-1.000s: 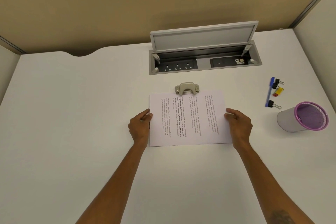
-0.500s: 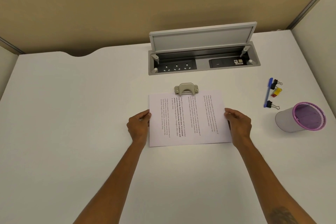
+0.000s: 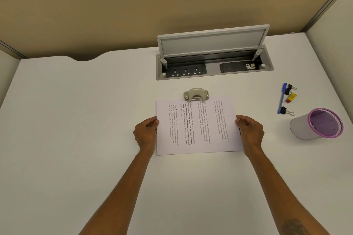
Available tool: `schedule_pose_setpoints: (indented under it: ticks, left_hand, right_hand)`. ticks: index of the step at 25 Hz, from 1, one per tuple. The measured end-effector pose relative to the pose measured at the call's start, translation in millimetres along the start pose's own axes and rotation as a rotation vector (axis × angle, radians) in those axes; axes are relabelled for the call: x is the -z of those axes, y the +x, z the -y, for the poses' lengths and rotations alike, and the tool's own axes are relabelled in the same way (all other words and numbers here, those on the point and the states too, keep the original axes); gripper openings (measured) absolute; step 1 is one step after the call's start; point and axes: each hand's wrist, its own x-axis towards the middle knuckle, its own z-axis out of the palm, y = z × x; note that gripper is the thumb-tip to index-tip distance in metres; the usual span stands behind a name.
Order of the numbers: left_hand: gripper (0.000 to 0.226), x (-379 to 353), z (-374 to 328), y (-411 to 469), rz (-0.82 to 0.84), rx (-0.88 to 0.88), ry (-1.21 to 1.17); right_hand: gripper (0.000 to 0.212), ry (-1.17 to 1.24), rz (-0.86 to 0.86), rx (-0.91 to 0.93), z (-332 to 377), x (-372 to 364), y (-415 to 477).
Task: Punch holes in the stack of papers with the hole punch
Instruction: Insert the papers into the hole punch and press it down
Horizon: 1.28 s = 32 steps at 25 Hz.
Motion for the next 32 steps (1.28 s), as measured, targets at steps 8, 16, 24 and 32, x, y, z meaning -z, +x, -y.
schedule_pose_setpoints:
  ticks: [8, 16, 24, 32]
  left_hand:
    - [0.023, -0.6, -2.0, 0.1, 0.006, 0.032, -0.002]
    - [0.022, -2.7, -1.7, 1.2, 0.000, 0.028, -0.004]
    - [0.028, 1.3, 0.3, 1.8, 0.040, 0.039, -0.019]
    - [0.027, 3.5, -4.2, 1.6, 0.057, 0.044, 0.002]
  right_hand:
    - [0.019, -0.045, -0.032, 0.035, 2.8, -1.4, -4.3]
    - [0.018, -0.077, -0.045, 0.052, 2.7, -1.9, -8.2]
    - [0.019, -0.077, -0.062, 0.067, 3.7, -4.0, -11.7]
    - [0.020, -0.096, -0.072, 0.096, 2.7, -5.0, -15.9]
